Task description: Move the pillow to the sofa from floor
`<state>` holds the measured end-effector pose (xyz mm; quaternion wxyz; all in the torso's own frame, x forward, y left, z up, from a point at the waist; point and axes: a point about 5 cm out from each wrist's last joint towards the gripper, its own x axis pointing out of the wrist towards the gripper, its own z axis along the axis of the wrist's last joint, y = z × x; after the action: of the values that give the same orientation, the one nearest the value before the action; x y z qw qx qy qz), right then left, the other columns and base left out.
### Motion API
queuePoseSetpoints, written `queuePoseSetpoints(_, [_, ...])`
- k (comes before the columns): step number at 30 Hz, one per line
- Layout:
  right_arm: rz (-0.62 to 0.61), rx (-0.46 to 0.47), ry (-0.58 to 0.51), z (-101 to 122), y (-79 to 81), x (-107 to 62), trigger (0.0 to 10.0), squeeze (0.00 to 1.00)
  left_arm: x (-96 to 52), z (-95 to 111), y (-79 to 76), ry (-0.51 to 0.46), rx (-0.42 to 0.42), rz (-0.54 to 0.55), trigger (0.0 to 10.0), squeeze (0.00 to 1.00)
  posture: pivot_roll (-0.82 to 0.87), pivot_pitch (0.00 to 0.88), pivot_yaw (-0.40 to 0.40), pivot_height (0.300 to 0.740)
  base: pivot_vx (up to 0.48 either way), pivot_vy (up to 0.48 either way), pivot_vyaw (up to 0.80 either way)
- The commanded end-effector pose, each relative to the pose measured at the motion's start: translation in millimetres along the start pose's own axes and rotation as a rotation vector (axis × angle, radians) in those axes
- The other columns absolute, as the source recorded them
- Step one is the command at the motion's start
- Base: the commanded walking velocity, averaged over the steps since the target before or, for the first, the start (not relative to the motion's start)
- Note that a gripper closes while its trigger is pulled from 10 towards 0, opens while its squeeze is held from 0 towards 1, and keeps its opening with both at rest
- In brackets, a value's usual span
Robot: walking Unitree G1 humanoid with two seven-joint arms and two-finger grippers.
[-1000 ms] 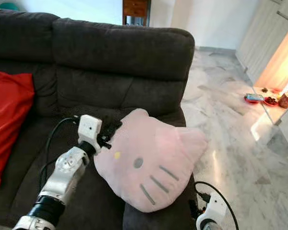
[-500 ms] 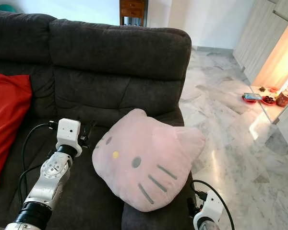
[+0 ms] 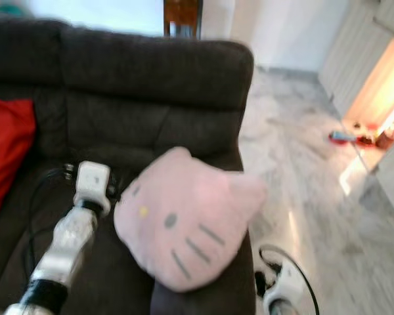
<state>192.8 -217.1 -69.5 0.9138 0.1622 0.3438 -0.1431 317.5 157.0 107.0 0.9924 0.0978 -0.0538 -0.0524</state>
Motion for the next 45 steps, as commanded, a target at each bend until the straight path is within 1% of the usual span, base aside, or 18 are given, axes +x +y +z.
queuePoseSetpoints(1, [-0.015, 0.013, -0.012, 2.6, -4.5, -0.2, 10.0, 0.0, 1.5, 4.4, -5.5, -0.02, 0.003, -0.019, 10.0, 0.0, 0.05, 0.0, -0.087, 0.74, 0.0, -0.24, -0.64])
queuePoseSetpoints(9, [-0.011, 0.008, -0.02, 2.9, -4.2, -0.3, 10.0, 0.0, 1.1, 6.0, -7.5, -0.033, -0.019, -0.029, 10.0, 0.0, 0.05, 0.0, -0.09, 0.74, 0.0, 0.0, -0.15])
queuePoseSetpoints(12, [-0.014, 0.006, -0.018, 2.2, -4.5, -0.4, 10.0, 0.0, 0.8, 10.1, -13.6, -0.056, -0.01, -0.082, 10.0, 0.0, 0.05, 0.0, -0.091, 0.74, 0.0, 0.0, 0.0])
queuePoseSetpoints(17, [-0.012, 0.002, -0.015, 1.8, -4.6, -0.5, 10.0, 0.0, 1.6, 28.9, -35.9, -0.119, 0.064, -0.294, 10.0, 0.0, 0.06, 0.0, -0.095, 0.74, 0.0, 0.0, 0.0])
queuePoseSetpoints(18, [-0.012, 0.0, -0.013, 1.6, -4.8, -0.6, 10.0, 0.0, 0.8, 38.1, -49.1, -0.131, 0.062, -0.406, 10.0, 0.0, 0.06, 0.0, -0.096, 0.74, 0.0, 0.0, 0.0])
queuePoseSetpoints(19, [-0.012, 0.0, -0.012, 1.6, -4.8, -0.6, 10.0, 0.0, 0.0, 39.7, -54.1, -0.127, 0.058, -0.448, 10.0, 0.0, 0.06, 0.0, -0.095, 0.74, 0.0, 0.0, 0.0])
queuePoseSetpoints(22, [-0.016, -0.003, -0.007, 0.9, -4.9, -0.6, 10.0, 0.0, -3.5, 38.8, -67.6, -0.081, 0.011, -0.561, 10.0, 0.0, 0.06, 0.0, -0.094, 0.74, 0.0, 0.0, 0.0])
queuePoseSetpoints(25, [-0.015, -0.004, -0.004, 0.5, -4.5, -0.6, 10.0, 0.0, -7.6, 35.4, -75.5, -0.016, -0.092, -0.654, 10.0, 0.0, 0.06, 0.0, -0.093, 0.74, 0.0, 0.0, 0.0])
queuePoseSetpoints(28, [-0.01, -0.011, 0.001, -0.2, -3.5, -0.5, 10.0, 0.0, -11.6, 25.6, -75.5, 0.074, -0.184, -0.725, 10.0, 0.0, 0.06, 0.0, -0.094, 0.74, 0.0, 0.0, 0.0])
queuePoseSetpoints(29, [-0.01, -0.011, 0.002, -0.4, -3.4, -0.5, 10.0, 0.0, -12.2, 22.2, -73.6, 0.102, -0.244, -0.733, 10.0, 0.0, 0.06, 0.0, -0.094, 0.74, 0.0, 0.0, 0.0])
queuePoseSetpoints(31, [-0.011, -0.01, 0.003, -0.5, -3.3, -0.5, 10.0, 0.0, -12.2, 20.1, -71.9, 0.118, -0.277, -0.735, 10.0, 0.0, 0.06, 0.0, -0.094, 0.74, 0.0, 0.0, 0.0])
queuePoseSetpoints(34, [-0.009, -0.009, 0.003, -0.9, -2.8, -0.6, 10.0, 0.0, -12.7, 14.8, -68.8, 0.157, -0.295, -0.771, 10.0, 0.0, 0.06, 0.0, -0.091, 0.74, 0.0, 0.0, 0.0])
queuePoseSetpoints(35, [-0.011, -0.005, 0.002, -0.9, -3.0, -0.6, 10.0, 0.0, -14.0, 16.7, -71.7, 0.161, -0.263, -0.816, 10.0, 0.0, 0.06, 0.0, -0.092, 0.74, 0.0, 0.0, 0.0])
queuePoseSetpoints(37, [-0.01, -0.007, 0.002, -1.0, -2.9, -0.6, 10.0, 0.0, -14.4, 21.9, -74.7, 0.155, -0.253, -0.85, 10.0, 0.0, 0.06, 0.0, -0.092, 0.74, 0.0, 0.0, 0.0])
queuePoseSetpoints(40, [-0.009, -0.01, 0.003, -1.2, -2.6, -0.7, 10.0, 0.0, -15.6, 34.5, -81.9, 0.133, -0.266, -0.911, 10.0, 0.0, 0.06, 0.0, -0.092, 0.74, 0.0, 0.0, 0.0])
queuePoseSetpoints(41, [-0.01, -0.006, 0.003, -1.4, -2.3, -0.7, 10.0, 0.0, -19.0, 37.2, -88.7, 0.146, -0.266, -0.965, 10.0, 0.0, 0.06, 0.0, -0.093, 0.74, 0.0, 0.0, 0.0])
queuePoseSetpoints(43, [-0.006, -0.012, 0.005, -1.8, -1.4, -0.6, 10.0, 0.0, -24.1, 36.6, -94.6, 0.17, -0.268, -1.032, 10.0, 0.0, 0.06, 0.0, -0.096, 0.74, 0.0, 0.0, 0.0])
queuePoseSetpoints(45, [-0.004, -0.015, 0.007, -2.1, -0.5, -0.5, 10.0, 0.0, -25.2, 34.9, -95.0, 0.192, -0.29, -1.051, 10.0, 0.0, 0.06, 0.0, -0.095, 0.74, 0.0, 0.0, 0.0])
